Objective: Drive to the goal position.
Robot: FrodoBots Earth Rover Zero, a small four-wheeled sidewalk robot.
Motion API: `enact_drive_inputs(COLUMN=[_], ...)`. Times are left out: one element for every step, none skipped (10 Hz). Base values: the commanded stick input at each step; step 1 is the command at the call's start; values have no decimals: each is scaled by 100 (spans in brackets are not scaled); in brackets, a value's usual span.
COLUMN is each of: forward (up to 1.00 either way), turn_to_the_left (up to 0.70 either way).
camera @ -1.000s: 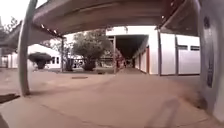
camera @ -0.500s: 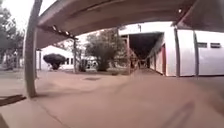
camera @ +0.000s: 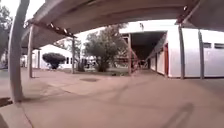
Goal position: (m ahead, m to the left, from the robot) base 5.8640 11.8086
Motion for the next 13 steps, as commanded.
enact_drive_inputs(forward=[70,70,70,70,70,70,70,70,70,70,70,70,70], turn_to_the_left=[12,0,0,0,0,0,0,0,0,0,0,0,7])
